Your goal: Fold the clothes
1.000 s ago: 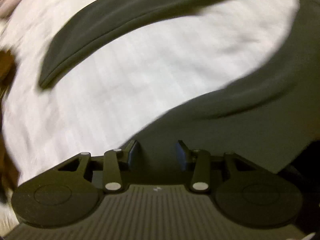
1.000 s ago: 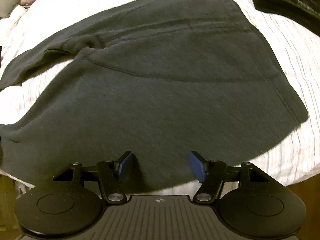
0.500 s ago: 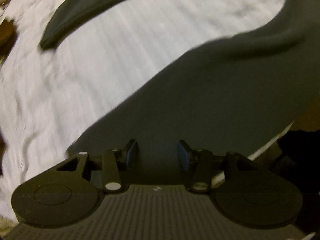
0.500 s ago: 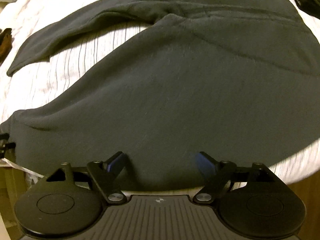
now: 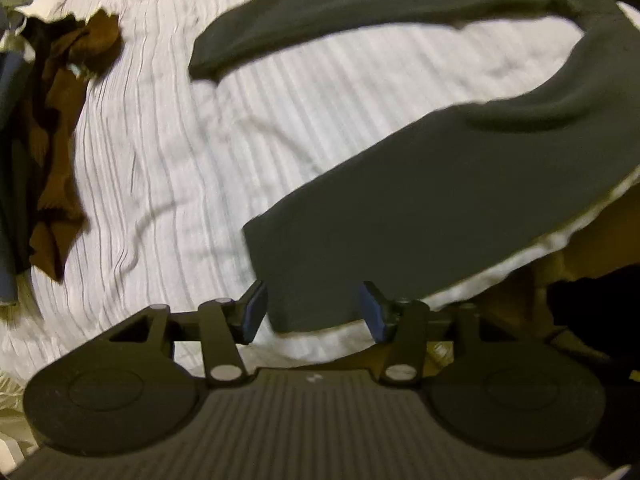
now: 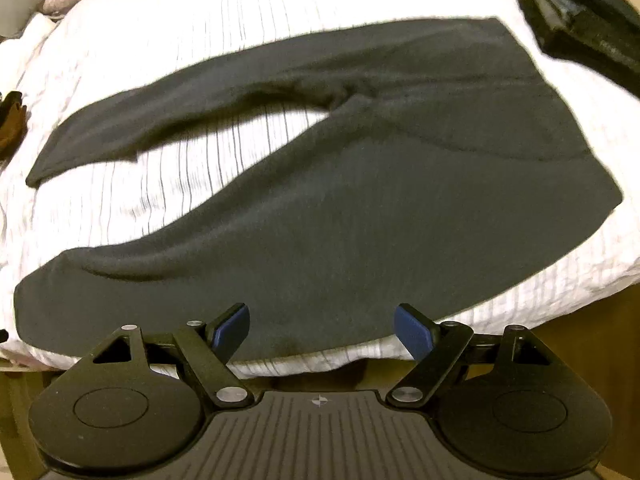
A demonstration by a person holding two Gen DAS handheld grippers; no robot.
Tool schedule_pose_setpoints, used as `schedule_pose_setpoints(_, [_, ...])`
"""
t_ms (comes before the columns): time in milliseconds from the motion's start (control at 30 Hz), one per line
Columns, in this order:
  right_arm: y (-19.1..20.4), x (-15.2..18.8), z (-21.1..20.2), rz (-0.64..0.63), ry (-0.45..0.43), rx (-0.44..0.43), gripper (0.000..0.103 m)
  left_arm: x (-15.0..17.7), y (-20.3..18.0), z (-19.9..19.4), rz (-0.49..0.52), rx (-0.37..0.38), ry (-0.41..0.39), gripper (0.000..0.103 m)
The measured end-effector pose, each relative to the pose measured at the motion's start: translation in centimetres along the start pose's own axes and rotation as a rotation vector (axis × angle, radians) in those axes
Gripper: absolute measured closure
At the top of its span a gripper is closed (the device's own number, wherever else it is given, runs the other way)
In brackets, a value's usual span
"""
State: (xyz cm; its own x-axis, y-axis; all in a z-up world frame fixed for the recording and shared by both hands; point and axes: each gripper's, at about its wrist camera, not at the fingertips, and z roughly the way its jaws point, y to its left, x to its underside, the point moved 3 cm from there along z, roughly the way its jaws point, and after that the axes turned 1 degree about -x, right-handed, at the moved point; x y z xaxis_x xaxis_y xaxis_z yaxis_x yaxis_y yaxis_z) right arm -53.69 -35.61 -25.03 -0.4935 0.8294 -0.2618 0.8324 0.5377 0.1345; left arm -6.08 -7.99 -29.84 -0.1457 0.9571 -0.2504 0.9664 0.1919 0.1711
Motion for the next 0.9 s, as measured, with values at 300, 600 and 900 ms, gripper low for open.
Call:
schedule_pose_setpoints(300, [-1.7, -1.5, -2.5, -0.095, -0.060, 0.074, 0.021, -3.7, -4.6, -2.7, 0.081, 0.012, -0.091, 0.041])
schedule_pose_setpoints(600, [-4.6, -2.7, -2.4, -0.083, -0.036, 0.108, 0.021, -7.9, -8.1, -3.6, 0.167, 0.020, -0.125, 0.036])
schedule_pose_setpoints(900, [-5.8, -2.9, -2.5, -0.082, -0.039, 0.088, 0.021, -9.1, -10.7, -3.5, 0.227, 0.021, -0.119, 0.035])
